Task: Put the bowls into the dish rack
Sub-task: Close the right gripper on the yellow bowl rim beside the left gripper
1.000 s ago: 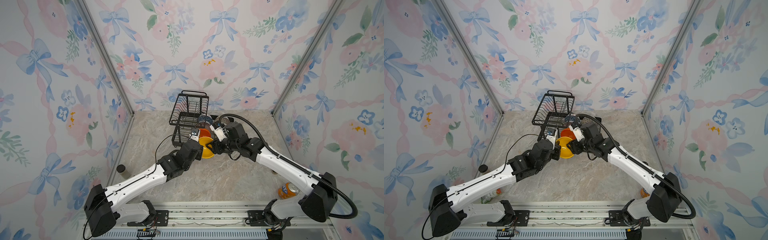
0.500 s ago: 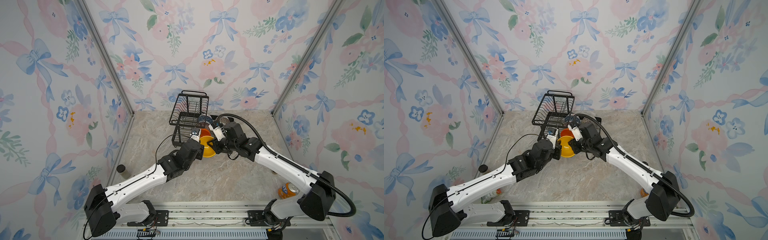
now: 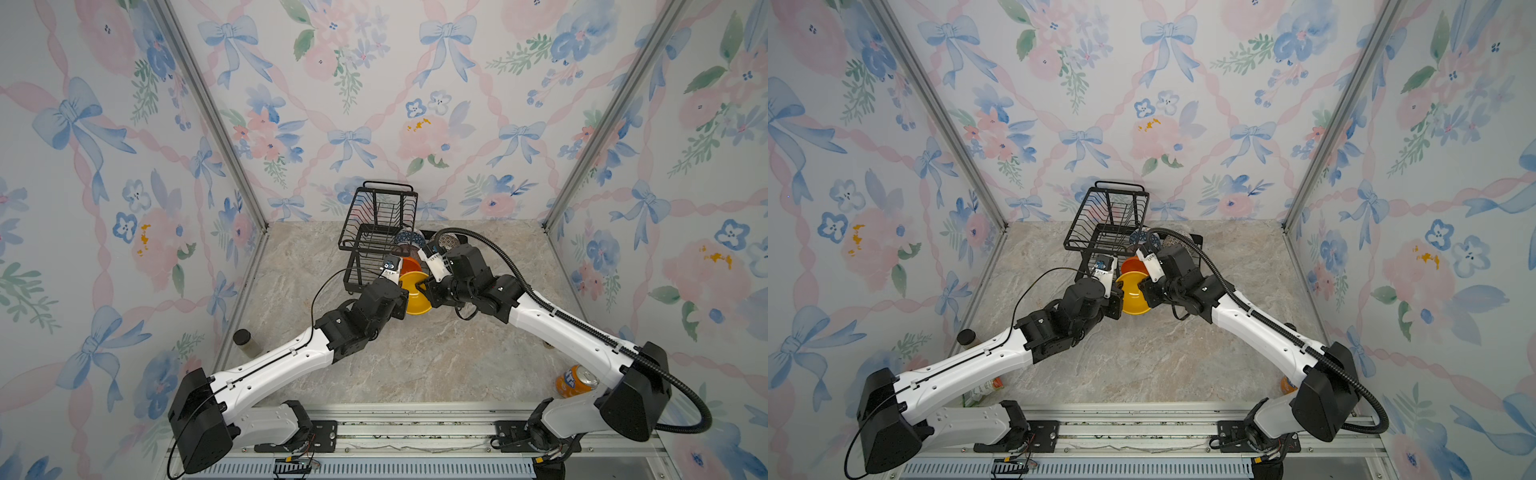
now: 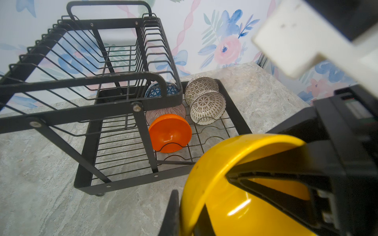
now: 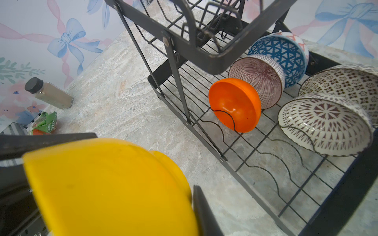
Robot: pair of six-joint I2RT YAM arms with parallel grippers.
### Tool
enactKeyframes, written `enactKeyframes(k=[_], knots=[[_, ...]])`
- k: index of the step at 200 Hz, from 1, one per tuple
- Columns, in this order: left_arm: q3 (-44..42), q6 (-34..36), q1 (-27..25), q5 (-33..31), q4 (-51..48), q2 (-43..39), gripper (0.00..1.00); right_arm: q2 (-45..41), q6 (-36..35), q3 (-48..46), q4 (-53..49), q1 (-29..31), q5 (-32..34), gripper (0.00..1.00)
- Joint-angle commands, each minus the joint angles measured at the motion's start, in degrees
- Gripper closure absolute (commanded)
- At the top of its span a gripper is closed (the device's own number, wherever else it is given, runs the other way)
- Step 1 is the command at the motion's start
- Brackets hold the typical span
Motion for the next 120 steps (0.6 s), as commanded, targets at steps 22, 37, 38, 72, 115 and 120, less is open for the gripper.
enactKeyframes(k=[22,37,38,72,115,120], knots=[[-0.1,1.5,-0.2,6.5,0.4,-1.0,0.77,-1.7,-1.6,-0.2,0.5,-0.3,-0.7,1.00],[0.0,1.5,-0.1,6.5,-0.5,-1.2,0.55,-2.0,-2.0,-0.4,0.6,-0.4,-0.3,1.00],[0.0,1.5,-0.1,6.5,-0.6,-1.2,0.54,-2.0,-2.0,-0.5,0.7,-0.4,-0.3,1.00],[0.0,1.5,0.5,6.3,-2.5,-3.1,0.25,-2.5,-2.8,-1.0,0.8,-1.2,0.6,1.00],[-0.4,0.4,2.9,10.1,-5.7,-5.2,0.07,-2.1,-5.8,-1.8,0.3,-2.5,3.7,1.00],[-0.4,0.3,3.2,10.4,-6.4,-5.2,0.06,-2.0,-6.3,-2.0,0.5,-2.8,4.2,1.00]])
